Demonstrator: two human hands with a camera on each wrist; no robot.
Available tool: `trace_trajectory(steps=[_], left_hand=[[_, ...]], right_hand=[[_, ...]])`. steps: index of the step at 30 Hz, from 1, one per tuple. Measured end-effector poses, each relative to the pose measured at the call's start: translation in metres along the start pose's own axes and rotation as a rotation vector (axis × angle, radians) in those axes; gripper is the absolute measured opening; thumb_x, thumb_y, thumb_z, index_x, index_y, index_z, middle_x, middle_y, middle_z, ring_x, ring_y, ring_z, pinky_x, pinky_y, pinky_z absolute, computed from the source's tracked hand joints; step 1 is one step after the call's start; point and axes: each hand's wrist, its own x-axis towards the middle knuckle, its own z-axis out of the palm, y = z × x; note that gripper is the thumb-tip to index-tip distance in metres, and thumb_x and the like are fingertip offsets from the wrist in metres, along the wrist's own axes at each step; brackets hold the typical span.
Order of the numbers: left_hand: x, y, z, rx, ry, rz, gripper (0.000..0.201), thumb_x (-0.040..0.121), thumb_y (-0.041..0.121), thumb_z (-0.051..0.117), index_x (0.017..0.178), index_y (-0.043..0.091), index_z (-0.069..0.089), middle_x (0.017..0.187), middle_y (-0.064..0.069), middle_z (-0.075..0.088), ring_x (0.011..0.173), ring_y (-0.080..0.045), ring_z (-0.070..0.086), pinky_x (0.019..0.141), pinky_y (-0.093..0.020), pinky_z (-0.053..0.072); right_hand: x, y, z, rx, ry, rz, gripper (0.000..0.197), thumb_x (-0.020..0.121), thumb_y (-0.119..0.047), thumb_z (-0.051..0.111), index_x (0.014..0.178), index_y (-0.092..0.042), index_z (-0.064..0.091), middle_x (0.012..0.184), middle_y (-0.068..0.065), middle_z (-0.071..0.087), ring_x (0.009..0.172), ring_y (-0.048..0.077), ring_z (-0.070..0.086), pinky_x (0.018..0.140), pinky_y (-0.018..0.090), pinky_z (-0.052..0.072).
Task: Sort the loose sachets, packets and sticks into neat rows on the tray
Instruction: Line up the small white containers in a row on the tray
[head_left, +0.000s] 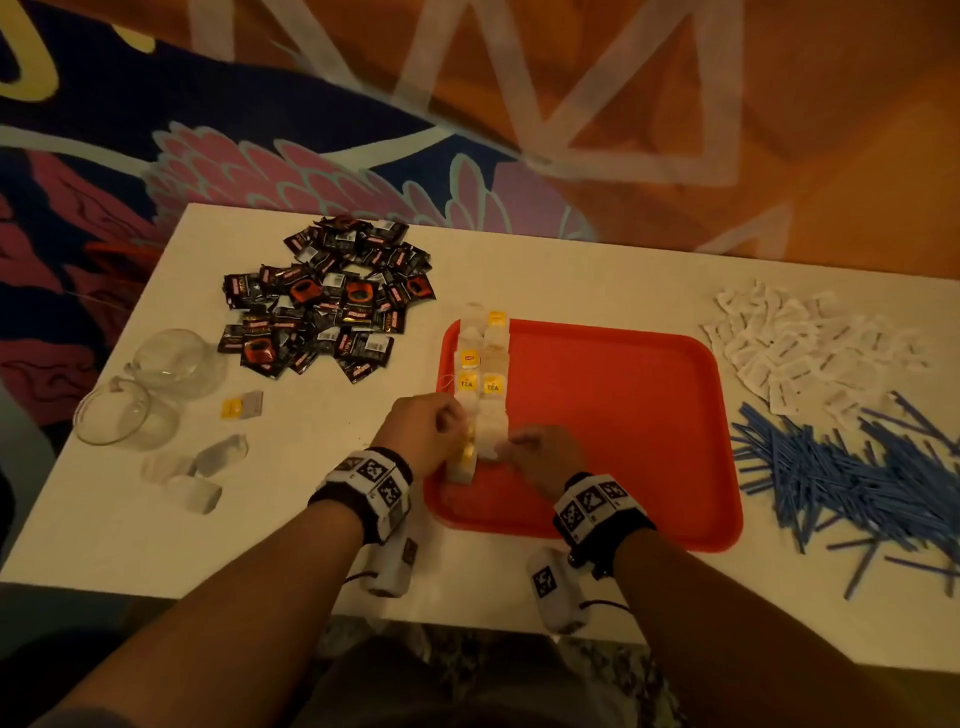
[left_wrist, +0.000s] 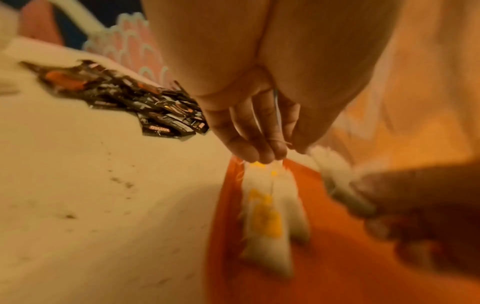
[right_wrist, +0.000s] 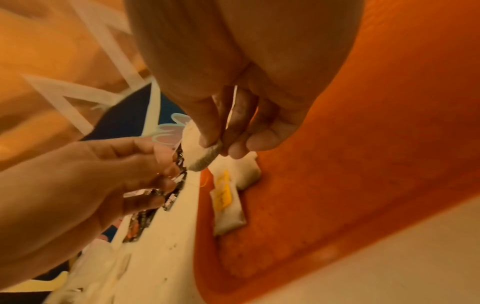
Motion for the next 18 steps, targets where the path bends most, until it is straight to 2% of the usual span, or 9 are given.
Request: trace_trajectory(steps=[2,5,8,10,13,16,18], left_hand=[[-0.006,-0.015,0.013,0.22,-0.095,0.064,0.011,0.091,0.018,0.061,0.097,0.018,0.07,0.098,0.001,0.067,0.093,-0.018,0.061,0.076,-0.024,0.045],[-0.016,-0.03,0.029,0.435,-0.179,0.18,0.027,0.094,0.027,0.057,0.117,0.016,0.067,0.117,-0.005,0.062,0.11,-0.027,0.054,0.092,-0.036,0.046],[-0.02,-0.035,0.041,0.61,-0.187,0.25,0.033,0.095,0.031,0.056,0.125,0.017,0.062,0.125,-0.006,0.061,0.113,-0.03,0.053,0.092,-0.04,0.045],[-0.019,-0.036,0.045,0.677,-0.191,0.251,0.031,0.097,0.031,0.053,0.124,0.018,0.06,0.126,-0.004,0.06,0.115,-0.028,0.052,0.091,-0.04,0.043],[-0.018,-0.037,0.049,0.751,-0.198,0.222,0.029,0.1,0.032,0.048,0.122,0.019,0.059,0.125,-0.003,0.06,0.114,-0.026,0.052,0.091,-0.038,0.043],[-0.019,-0.038,0.051,0.801,-0.195,0.189,0.028,0.101,0.031,0.044,0.122,0.017,0.057,0.122,-0.004,0.062,0.11,-0.025,0.054,0.088,-0.037,0.043],[-0.021,-0.039,0.051,0.807,-0.192,0.178,0.029,0.102,0.031,0.042,0.123,0.017,0.056,0.124,-0.003,0.061,0.111,-0.025,0.054,0.088,-0.037,0.043]], right_hand=[[0.003,0.011,0.004,-0.06,-0.011,0.059,0.009,0.088,-0.03,0.07,0.085,-0.023,0.066,0.074,-0.01,0.061,0.068,0.004,0.054,0.056,0.014,0.036],[0.006,0.021,0.011,-0.057,-0.022,0.134,0.007,0.087,-0.025,0.072,0.084,-0.018,0.07,0.082,0.001,0.067,0.076,0.014,0.06,0.063,0.021,0.043],[0.01,0.024,0.019,-0.11,-0.024,0.177,0.015,0.086,-0.028,0.072,0.094,-0.016,0.075,0.086,-0.002,0.067,0.085,0.015,0.061,0.075,0.027,0.05],[0.011,0.022,0.023,-0.185,-0.017,0.185,0.019,0.089,-0.031,0.069,0.1,-0.017,0.076,0.089,-0.005,0.064,0.087,0.013,0.058,0.078,0.026,0.048],[0.011,0.019,0.027,-0.222,0.003,0.201,0.019,0.092,-0.031,0.066,0.103,-0.018,0.075,0.093,-0.004,0.066,0.085,0.011,0.057,0.072,0.022,0.044],[0.01,0.014,0.03,-0.24,0.003,0.213,0.02,0.093,-0.031,0.065,0.103,-0.017,0.075,0.095,-0.001,0.068,0.078,0.01,0.055,0.055,0.015,0.038],[0.01,0.012,0.032,-0.286,-0.011,0.22,0.021,0.093,-0.033,0.064,0.103,-0.017,0.074,0.096,-0.001,0.068,0.078,0.01,0.055,0.05,0.015,0.035]])
